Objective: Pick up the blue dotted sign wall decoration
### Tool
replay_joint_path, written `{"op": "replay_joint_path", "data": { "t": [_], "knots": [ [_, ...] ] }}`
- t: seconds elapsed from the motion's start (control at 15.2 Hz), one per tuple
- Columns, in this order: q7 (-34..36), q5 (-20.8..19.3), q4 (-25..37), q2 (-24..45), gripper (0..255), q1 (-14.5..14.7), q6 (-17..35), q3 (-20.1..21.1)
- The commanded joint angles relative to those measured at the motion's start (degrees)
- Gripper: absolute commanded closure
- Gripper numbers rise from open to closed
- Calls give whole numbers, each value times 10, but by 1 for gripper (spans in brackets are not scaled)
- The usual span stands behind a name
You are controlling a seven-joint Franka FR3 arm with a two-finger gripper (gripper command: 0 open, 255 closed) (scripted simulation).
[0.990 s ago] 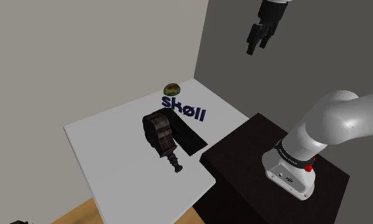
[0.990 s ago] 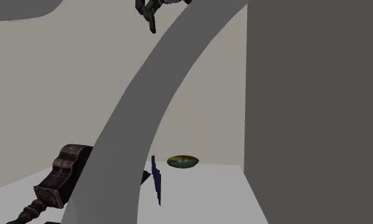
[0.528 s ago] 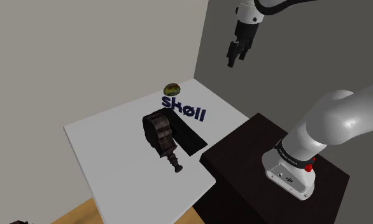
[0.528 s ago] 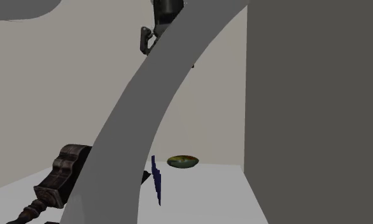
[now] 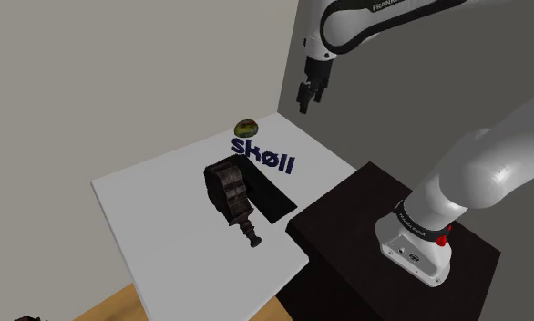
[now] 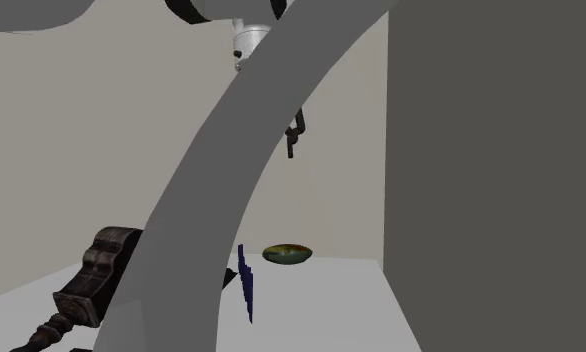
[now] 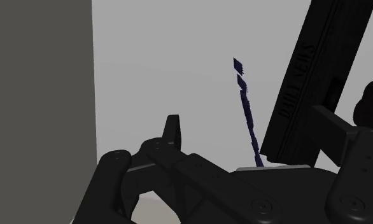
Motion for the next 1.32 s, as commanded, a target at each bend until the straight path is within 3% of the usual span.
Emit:
{"op": "replay_joint_path", "data": {
  "t": [0.0,0.59,1.25],
  "knots": [
    [-6,-1,7,41,0,3,31,2],
    [-20,-11,94,241,0,17,124,16],
    [-31,-31,228,441,0,38,171,25]
  ]
}}
